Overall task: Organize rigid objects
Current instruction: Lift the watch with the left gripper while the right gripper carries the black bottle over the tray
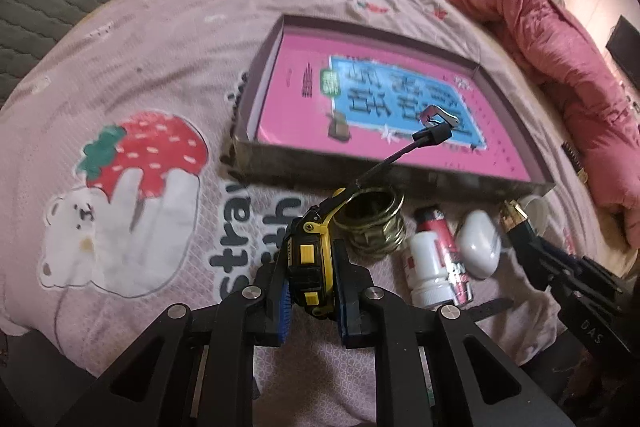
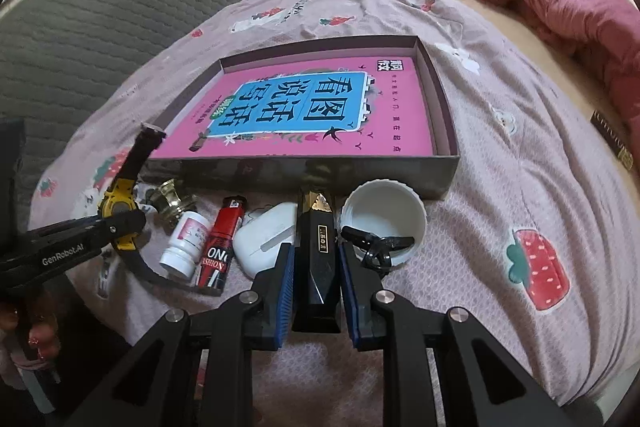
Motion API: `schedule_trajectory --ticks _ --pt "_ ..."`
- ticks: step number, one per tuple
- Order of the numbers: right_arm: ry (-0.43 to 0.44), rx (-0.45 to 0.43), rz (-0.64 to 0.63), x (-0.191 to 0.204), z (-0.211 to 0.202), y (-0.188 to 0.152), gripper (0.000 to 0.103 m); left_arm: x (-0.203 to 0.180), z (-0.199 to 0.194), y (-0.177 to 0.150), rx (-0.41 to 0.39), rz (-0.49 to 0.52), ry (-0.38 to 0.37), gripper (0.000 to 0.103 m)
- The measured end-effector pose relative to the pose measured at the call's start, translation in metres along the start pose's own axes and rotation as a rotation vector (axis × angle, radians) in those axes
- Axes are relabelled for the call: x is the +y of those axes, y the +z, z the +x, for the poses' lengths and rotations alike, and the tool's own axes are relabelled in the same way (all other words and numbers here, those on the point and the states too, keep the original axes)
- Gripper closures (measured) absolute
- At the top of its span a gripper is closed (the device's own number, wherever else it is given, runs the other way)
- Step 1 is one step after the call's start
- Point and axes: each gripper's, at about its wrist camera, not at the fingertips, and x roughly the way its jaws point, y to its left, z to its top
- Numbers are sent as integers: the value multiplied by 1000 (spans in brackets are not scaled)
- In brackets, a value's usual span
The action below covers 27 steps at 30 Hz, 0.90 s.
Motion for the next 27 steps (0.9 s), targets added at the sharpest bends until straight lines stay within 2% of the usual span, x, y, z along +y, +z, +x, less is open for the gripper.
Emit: schedule_trajectory --ticks 11,27 --pt "27 -72 37 -6 -23 8 80 1 -20 6 -44 -8 -25 86" --pt "-27 -177 30 -5 -31 39 81 -8 -27 35 -133 11 0 86"
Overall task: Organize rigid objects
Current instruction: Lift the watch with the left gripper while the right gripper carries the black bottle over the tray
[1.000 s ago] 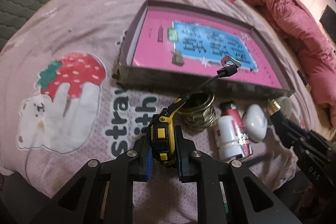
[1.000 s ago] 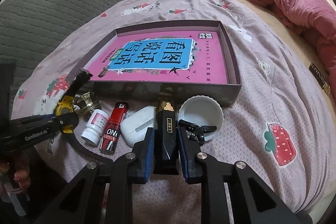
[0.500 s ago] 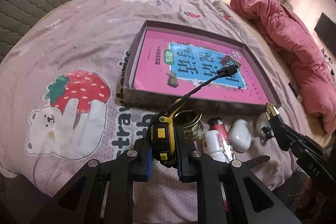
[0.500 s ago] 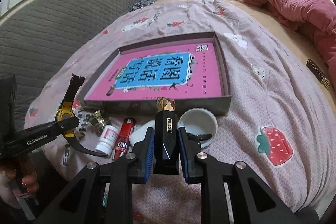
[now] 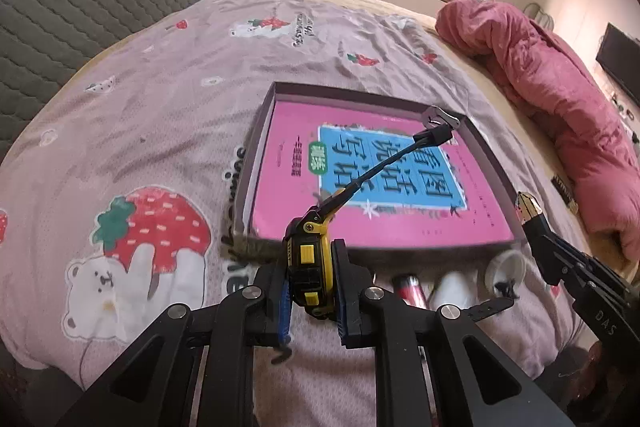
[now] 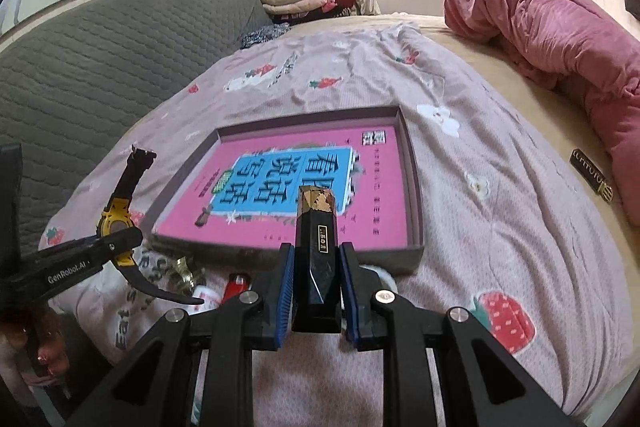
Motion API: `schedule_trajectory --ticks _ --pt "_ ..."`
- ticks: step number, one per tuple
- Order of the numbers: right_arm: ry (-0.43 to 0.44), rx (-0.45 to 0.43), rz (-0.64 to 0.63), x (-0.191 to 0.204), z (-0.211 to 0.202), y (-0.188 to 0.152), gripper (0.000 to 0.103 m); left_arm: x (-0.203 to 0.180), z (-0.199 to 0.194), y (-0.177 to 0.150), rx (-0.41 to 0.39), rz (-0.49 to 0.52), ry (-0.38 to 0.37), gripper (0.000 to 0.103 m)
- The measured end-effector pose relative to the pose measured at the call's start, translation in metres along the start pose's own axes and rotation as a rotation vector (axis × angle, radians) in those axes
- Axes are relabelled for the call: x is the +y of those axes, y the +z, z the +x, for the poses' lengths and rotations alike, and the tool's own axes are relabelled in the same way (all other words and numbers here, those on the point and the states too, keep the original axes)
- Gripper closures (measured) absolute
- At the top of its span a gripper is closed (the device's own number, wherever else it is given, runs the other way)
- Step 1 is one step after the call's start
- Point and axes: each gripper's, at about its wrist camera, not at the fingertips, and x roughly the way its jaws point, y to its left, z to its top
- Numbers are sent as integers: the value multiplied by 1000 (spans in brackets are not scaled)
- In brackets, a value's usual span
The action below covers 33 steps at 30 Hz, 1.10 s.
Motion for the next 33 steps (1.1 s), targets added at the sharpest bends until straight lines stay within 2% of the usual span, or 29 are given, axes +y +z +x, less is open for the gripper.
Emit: schedule_trajectory --ticks 9,16,33 --pt "-26 -28 12 -5 8 17 81 13 18 29 -8 -59 36 86" --pt "-48 -11 9 -8 20 19 81 11 41 47 6 -63 62 86" --pt "-81 1 6 -15 38 22 80 4 88 39 121 -13 106 86"
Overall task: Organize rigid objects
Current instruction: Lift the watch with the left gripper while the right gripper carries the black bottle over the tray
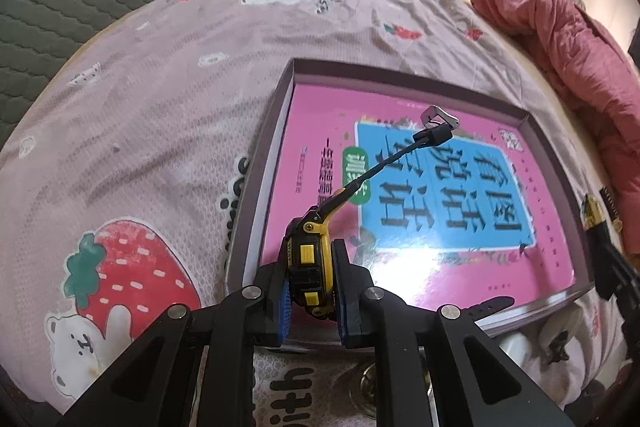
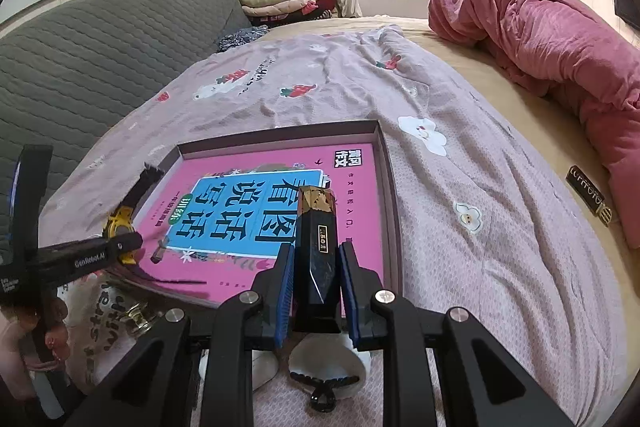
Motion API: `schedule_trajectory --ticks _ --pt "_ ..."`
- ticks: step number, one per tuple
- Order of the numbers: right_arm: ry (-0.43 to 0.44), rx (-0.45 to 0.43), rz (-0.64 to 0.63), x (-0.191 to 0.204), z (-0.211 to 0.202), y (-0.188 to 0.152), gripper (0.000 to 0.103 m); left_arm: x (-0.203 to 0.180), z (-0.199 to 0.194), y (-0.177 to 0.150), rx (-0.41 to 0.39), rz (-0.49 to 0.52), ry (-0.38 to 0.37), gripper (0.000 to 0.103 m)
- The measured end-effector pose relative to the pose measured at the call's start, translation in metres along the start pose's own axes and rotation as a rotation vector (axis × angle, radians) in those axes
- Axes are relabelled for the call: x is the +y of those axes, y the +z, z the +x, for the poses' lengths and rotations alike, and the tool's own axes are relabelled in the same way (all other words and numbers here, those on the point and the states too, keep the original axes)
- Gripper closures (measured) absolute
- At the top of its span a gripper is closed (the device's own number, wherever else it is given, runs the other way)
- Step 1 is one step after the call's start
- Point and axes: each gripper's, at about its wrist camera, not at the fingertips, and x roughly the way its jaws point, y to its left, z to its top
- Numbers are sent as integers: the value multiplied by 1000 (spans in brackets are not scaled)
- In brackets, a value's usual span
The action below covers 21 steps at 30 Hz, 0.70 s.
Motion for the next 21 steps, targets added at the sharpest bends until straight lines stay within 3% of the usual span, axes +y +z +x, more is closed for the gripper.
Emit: schedule_trajectory --ticks 21 --pt "-72 57 -25 -3 36 -1 80 3 8 0 69 46 18 85"
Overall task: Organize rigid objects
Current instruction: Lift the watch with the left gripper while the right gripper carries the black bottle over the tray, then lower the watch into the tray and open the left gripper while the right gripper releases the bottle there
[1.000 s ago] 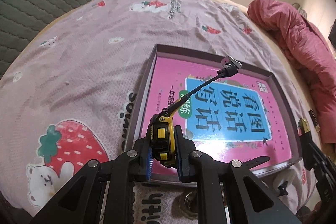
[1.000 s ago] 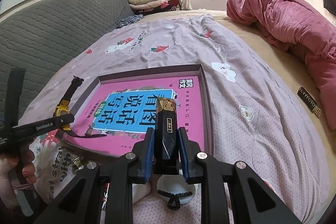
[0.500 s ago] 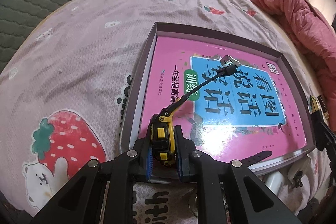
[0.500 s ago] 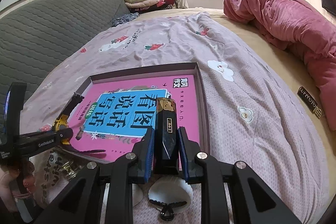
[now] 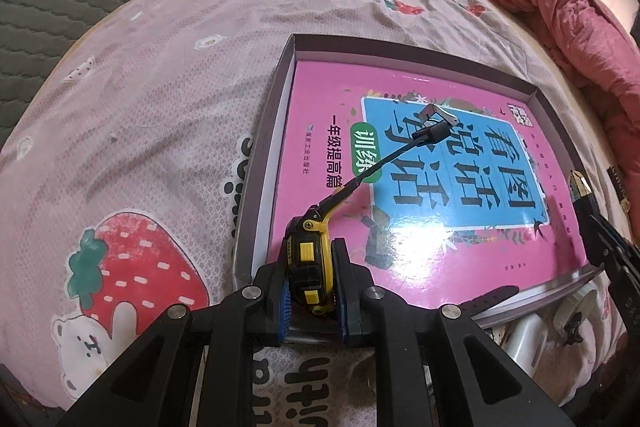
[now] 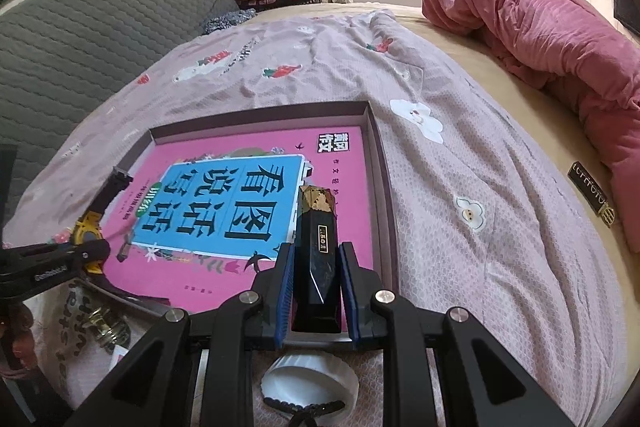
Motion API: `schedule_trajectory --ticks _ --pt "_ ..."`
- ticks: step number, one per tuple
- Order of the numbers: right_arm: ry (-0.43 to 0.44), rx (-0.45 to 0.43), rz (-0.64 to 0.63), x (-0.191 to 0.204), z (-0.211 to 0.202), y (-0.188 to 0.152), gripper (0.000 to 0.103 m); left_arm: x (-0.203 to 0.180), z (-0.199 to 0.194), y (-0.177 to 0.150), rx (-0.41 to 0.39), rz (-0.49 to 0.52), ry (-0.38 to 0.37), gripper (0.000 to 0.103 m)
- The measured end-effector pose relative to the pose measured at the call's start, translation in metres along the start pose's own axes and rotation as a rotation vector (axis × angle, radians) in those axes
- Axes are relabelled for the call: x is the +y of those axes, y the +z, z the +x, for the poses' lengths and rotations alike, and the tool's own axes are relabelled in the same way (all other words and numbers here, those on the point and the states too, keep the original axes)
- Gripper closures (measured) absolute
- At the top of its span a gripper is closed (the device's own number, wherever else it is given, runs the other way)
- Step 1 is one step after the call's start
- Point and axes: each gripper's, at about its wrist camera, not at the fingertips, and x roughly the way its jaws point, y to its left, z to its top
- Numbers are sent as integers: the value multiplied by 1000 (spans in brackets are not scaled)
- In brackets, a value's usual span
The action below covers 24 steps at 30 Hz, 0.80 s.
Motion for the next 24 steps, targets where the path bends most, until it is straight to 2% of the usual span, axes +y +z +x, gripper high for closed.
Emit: schedule_trajectory --ticks 10,15,24 --pt "-148 31 -132 12 9 -6 80 2 0 0 2 10 10 85" --pt "-156 32 -133 11 8 -6 80 1 0 -1 -1 19 22 84" --pt "-108 52 -84 5 7 -5 80 1 -2 -2 0 21 27 84"
